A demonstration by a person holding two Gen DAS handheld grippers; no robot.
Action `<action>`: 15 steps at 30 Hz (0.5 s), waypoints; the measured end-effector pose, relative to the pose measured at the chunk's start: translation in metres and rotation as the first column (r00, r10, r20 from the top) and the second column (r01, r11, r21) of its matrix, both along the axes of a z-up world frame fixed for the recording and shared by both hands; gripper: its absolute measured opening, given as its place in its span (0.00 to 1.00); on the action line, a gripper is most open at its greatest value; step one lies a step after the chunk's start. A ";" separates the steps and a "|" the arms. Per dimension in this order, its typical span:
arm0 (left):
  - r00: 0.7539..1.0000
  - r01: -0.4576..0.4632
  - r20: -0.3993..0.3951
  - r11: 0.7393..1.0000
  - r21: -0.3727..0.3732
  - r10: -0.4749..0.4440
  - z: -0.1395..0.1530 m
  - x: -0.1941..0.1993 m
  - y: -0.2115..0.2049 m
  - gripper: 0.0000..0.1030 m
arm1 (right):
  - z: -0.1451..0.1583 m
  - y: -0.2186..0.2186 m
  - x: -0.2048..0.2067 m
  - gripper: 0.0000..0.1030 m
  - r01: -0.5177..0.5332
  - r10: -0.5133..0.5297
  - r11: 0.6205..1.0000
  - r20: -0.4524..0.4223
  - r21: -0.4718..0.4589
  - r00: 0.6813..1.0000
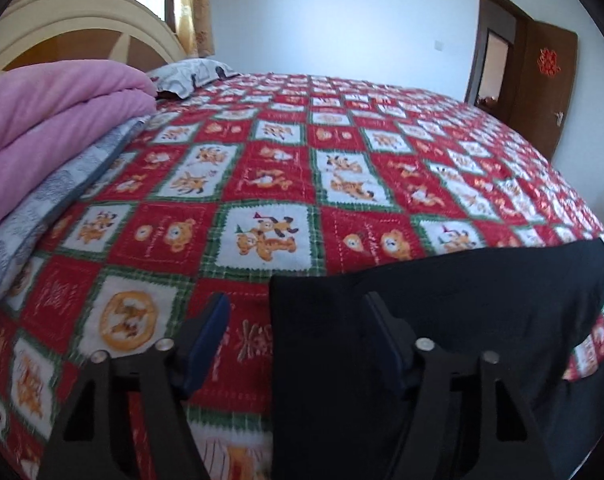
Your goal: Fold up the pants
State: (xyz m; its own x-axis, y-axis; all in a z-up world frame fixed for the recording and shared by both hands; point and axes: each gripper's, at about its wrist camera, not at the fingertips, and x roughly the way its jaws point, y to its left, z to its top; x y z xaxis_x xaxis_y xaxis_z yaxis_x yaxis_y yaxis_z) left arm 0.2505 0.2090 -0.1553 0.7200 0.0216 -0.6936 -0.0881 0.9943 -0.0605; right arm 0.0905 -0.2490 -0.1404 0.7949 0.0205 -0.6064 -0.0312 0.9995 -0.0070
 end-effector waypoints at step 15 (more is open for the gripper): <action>0.998 0.033 -0.057 0.993 -0.112 -0.040 -0.021 0.027 0.017 0.14 | 0.030 -0.095 0.090 0.66 0.072 -0.073 0.996 -0.006 -0.053 0.997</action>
State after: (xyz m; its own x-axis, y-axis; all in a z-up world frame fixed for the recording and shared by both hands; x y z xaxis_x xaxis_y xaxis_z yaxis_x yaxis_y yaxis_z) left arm 0.2771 0.2256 -0.1761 0.6768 -0.0836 -0.7314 -0.0584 0.9843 -0.1666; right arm 0.1801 -0.3442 -0.1106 0.7881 -0.0689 -0.6116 0.0411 0.9974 -0.0595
